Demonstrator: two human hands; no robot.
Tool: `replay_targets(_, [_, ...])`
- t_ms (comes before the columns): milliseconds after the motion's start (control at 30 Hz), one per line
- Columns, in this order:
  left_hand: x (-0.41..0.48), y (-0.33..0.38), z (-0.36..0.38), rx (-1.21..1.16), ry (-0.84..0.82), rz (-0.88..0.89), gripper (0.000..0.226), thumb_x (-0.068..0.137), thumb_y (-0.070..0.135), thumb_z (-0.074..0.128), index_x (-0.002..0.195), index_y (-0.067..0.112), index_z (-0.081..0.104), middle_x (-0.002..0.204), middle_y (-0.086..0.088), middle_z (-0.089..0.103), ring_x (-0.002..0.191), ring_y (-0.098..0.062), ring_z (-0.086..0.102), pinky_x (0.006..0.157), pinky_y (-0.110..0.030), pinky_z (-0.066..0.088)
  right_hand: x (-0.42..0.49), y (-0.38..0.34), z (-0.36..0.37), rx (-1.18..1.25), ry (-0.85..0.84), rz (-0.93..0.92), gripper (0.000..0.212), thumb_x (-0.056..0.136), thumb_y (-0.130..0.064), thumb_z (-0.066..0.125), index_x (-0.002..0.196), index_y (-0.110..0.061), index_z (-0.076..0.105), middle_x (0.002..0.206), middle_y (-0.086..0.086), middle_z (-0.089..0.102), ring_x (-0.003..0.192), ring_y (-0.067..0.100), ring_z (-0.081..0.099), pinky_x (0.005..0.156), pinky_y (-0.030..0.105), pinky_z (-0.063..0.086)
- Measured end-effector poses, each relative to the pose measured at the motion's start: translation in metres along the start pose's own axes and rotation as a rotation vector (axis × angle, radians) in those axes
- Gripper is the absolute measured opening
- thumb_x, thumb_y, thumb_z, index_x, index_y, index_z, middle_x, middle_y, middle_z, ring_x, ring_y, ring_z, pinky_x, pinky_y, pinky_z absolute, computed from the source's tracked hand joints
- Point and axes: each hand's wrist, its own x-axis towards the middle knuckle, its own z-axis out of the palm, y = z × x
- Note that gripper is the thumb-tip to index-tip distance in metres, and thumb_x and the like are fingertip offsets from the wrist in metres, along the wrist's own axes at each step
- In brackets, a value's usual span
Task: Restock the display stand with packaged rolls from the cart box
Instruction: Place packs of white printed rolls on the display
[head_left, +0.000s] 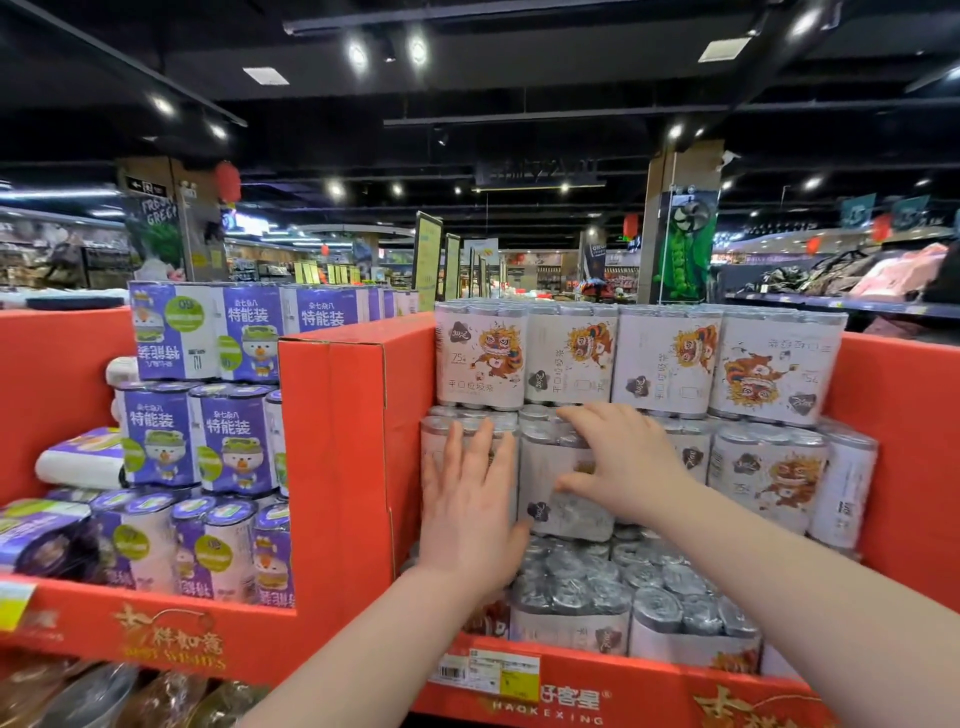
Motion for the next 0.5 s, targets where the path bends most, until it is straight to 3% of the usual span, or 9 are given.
replay_targets(67, [-0.002, -0.004, 0.002, -0.032, -0.036, -0.019, 0.086, 0.090, 0.036, 0.054, 0.153, 0.021, -0.003, 0.161, 0.002, -0.012, 0.147, -0.024, -0.019, 0.109, -0.040, -0.017, -0.006, 0.010, -0.001, 0.019, -0.007, 0.042, 0.080, 0.079, -0.055, 0.063, 0.145, -0.029, 0.028, 0.145, -0.006, 0.038, 0.134, 0.019, 0.033, 0.110, 0.040, 0.031])
replay_targets(167, [-0.001, -0.004, 0.003, -0.014, -0.014, -0.020, 0.085, 0.093, 0.034, 0.049, 0.152, 0.021, -0.010, 0.160, 0.003, -0.019, 0.145, -0.022, -0.024, 0.107, -0.040, -0.020, -0.017, 0.020, 0.000, 0.013, 0.040, 0.089, 0.077, 0.078, -0.062, 0.061, 0.142, -0.029, 0.034, 0.139, -0.008, 0.042, 0.129, 0.019, 0.033, 0.107, 0.037, 0.031])
replay_targets(233, [0.001, -0.004, 0.007, -0.019, -0.022, -0.007, 0.088, 0.088, 0.032, 0.058, 0.154, 0.016, 0.002, 0.162, -0.002, -0.004, 0.148, -0.028, -0.011, 0.112, -0.044, -0.011, -0.019, 0.018, 0.002, -0.018, 0.076, 0.103, 0.073, 0.079, -0.064, 0.058, 0.141, -0.031, 0.036, 0.137, -0.010, 0.042, 0.128, 0.018, 0.033, 0.105, 0.036, 0.030])
replay_targets(300, [0.003, -0.006, 0.011, 0.015, -0.020, 0.011, 0.093, 0.067, 0.031, 0.077, 0.146, 0.008, 0.035, 0.154, -0.010, 0.033, 0.143, -0.036, 0.026, 0.111, -0.053, 0.022, -0.017, 0.013, 0.005, -0.013, 0.083, 0.123, 0.071, 0.081, -0.061, 0.057, 0.142, -0.030, 0.036, 0.138, -0.009, 0.041, 0.126, 0.019, 0.034, 0.105, 0.036, 0.030])
replay_targets(333, [0.003, -0.006, 0.013, 0.032, 0.011, 0.018, 0.092, 0.061, 0.030, 0.081, 0.141, 0.007, 0.044, 0.148, -0.011, 0.042, 0.138, -0.037, 0.036, 0.106, -0.055, 0.031, -0.015, 0.011, 0.006, 0.013, 0.079, 0.135, 0.071, 0.082, -0.059, 0.058, 0.142, -0.029, 0.036, 0.139, -0.008, 0.040, 0.126, 0.019, 0.036, 0.104, 0.036, 0.032])
replay_targets(367, [0.002, -0.007, 0.013, 0.008, -0.004, 0.014, 0.089, 0.064, 0.029, 0.079, 0.143, 0.008, 0.042, 0.150, -0.010, 0.040, 0.140, -0.036, 0.032, 0.108, -0.055, 0.028, -0.014, 0.009, 0.008, 0.046, 0.076, 0.144, 0.071, 0.083, -0.056, 0.060, 0.143, -0.028, 0.034, 0.140, -0.007, 0.039, 0.127, 0.019, 0.037, 0.104, 0.036, 0.033])
replay_targets(467, [0.003, -0.006, 0.008, -0.013, -0.006, 0.013, 0.082, 0.087, 0.029, 0.057, 0.154, 0.016, 0.011, 0.161, -0.001, 0.006, 0.148, -0.027, -0.005, 0.118, -0.048, 0.001, -0.016, 0.008, 0.013, 0.132, 0.077, 0.154, 0.075, 0.084, -0.049, 0.063, 0.145, -0.024, 0.028, 0.140, -0.004, 0.037, 0.128, 0.019, 0.039, 0.105, 0.035, 0.037])
replay_targets(500, [0.003, -0.008, 0.009, 0.004, 0.003, 0.024, 0.083, 0.086, 0.030, 0.059, 0.153, 0.015, 0.012, 0.161, -0.001, 0.008, 0.147, -0.026, -0.005, 0.118, -0.050, 0.004, -0.017, 0.008, 0.014, 0.165, 0.080, 0.161, 0.075, 0.083, -0.048, 0.064, 0.145, -0.024, 0.029, 0.139, -0.004, 0.037, 0.127, 0.019, 0.041, 0.103, 0.036, 0.040])
